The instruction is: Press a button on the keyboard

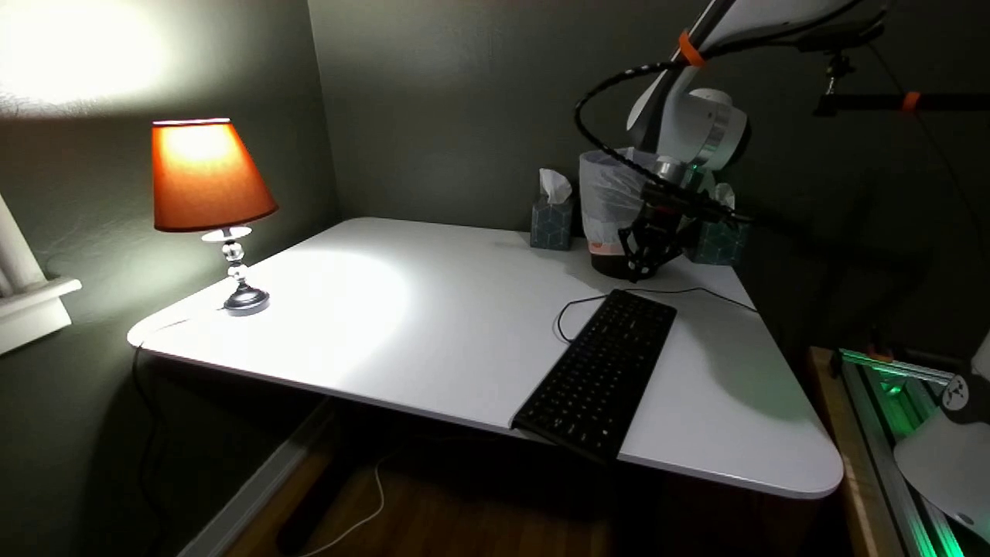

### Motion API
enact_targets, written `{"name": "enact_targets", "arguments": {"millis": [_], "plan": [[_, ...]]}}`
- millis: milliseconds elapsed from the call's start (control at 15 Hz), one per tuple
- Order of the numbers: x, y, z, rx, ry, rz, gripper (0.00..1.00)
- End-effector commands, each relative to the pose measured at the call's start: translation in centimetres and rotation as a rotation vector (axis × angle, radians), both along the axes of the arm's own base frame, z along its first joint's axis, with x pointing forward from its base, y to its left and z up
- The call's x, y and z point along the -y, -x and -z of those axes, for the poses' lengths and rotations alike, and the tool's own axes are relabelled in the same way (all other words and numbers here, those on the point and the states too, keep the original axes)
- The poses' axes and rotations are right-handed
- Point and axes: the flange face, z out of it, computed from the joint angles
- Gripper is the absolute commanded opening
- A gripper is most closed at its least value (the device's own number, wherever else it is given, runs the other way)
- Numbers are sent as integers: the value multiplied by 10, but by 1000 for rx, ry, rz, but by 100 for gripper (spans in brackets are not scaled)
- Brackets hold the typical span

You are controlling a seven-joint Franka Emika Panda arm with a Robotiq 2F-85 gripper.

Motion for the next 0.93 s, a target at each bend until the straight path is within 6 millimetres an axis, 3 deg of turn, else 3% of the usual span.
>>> {"name": "enact_targets", "arguments": {"millis": [0,867], "plan": [[1,-10,16,-14,-22,14,0],[-1,-24,41,-67,-23,38,0]]}}
